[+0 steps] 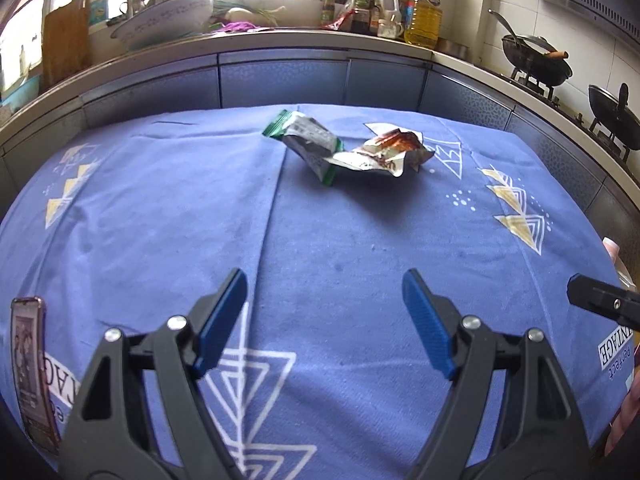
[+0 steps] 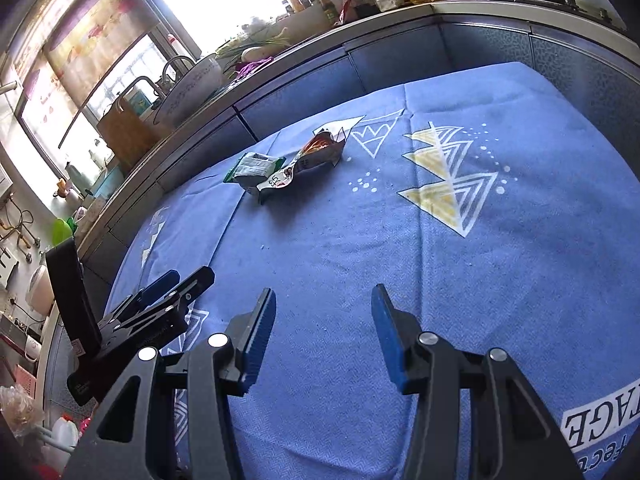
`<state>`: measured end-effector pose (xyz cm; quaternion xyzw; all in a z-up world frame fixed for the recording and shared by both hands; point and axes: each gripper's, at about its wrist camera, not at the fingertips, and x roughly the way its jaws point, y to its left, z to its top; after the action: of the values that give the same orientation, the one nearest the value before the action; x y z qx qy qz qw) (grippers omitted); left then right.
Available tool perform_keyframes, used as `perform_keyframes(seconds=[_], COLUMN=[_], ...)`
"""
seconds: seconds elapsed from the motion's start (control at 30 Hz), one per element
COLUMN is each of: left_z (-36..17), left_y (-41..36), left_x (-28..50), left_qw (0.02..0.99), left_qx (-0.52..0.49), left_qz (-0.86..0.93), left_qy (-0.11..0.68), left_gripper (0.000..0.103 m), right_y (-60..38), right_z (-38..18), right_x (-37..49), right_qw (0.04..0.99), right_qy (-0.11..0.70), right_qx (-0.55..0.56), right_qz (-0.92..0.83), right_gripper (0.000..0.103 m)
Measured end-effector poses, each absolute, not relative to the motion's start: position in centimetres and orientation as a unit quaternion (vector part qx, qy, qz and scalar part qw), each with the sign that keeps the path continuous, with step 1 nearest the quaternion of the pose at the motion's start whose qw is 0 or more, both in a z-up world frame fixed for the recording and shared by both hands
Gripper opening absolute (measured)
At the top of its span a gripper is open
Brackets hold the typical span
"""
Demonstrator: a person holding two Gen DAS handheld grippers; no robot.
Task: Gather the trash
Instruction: 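Lower left gripper to green packet while right gripper approaches white-orange wrapper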
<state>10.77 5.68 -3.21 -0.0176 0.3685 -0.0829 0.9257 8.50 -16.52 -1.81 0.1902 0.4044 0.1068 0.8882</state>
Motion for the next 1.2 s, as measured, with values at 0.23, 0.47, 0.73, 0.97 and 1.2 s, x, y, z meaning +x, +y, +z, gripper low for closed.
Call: perform_keyframes(seconds=[0.23,0.47,0.73,0.97,1.2], left_z=[-4.0,-4.7,-5.8,-5.6,-5.5], left_y=[7.0,8.1,8.9,9.6,9.8], left_x=[11.5,11.6,11.7,11.0,10.9], left_qw=[0.923,0.926,0.921,0.926,0.928], left_qx=[-0.028,-0.047,-0.071,-0.089,-0.093], left_qz=[-0.073,-0.074,-0.077,-0.084,-0.086], left_qy=[0.377,0.367,0.375,0.357,0.350], left_gripper=[0.076,0.076,0.076,0.076,0.076], right_y=[-15.6,-15.4,-15.3,-15.3,-15.4], right_z=[-3.1,-3.4,-3.8,-4.1,-4.4], right_x=[9.2,9.6,9.6,9.5,9.3], right_qw=[0.878,0.875,0.872,0.870,0.869], right_qy=[0.422,0.429,0.434,0.436,0.435], right_qx=[0.195,0.194,0.196,0.200,0.206], right_qz=[0.114,0.115,0.113,0.112,0.111], right_gripper=[0.050,0.050,0.050,0.050,0.050])
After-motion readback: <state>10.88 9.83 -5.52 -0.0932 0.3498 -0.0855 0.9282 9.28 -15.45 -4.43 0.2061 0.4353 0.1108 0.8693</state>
